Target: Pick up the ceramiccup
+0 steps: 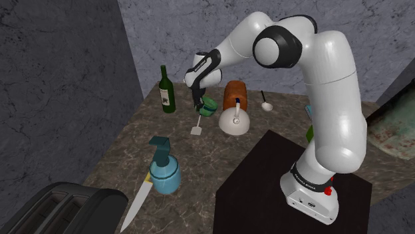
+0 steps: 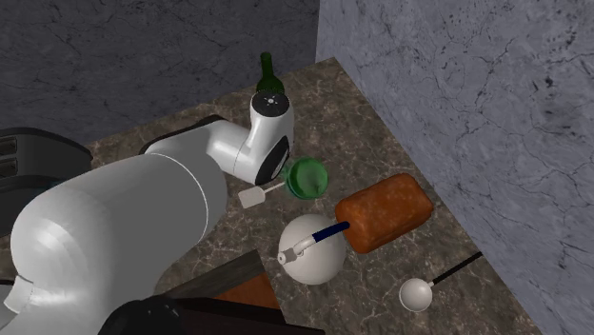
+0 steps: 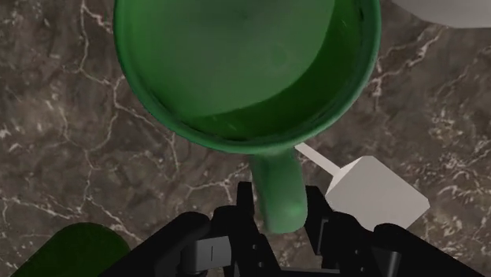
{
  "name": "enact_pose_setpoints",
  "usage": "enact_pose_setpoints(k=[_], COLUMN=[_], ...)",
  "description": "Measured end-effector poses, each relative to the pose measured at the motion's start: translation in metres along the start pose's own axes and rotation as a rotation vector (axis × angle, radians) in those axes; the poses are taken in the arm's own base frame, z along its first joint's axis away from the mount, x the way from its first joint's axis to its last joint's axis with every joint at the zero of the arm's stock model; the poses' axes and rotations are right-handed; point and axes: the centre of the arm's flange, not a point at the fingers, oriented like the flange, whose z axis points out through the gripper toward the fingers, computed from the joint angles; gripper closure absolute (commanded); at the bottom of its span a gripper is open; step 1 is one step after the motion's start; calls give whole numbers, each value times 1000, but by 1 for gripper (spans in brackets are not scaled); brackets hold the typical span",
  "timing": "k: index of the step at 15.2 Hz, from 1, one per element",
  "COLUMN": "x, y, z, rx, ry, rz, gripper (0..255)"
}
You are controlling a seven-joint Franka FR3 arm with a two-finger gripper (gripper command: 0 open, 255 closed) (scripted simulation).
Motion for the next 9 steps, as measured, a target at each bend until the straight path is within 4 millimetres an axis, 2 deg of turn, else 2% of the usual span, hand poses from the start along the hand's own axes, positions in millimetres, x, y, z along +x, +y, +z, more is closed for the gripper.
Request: enact_pose_setpoints(k=[9], x=[2], y=[2], z=[-46], rx=[1], ry=[0], rz=[0], gripper=[255])
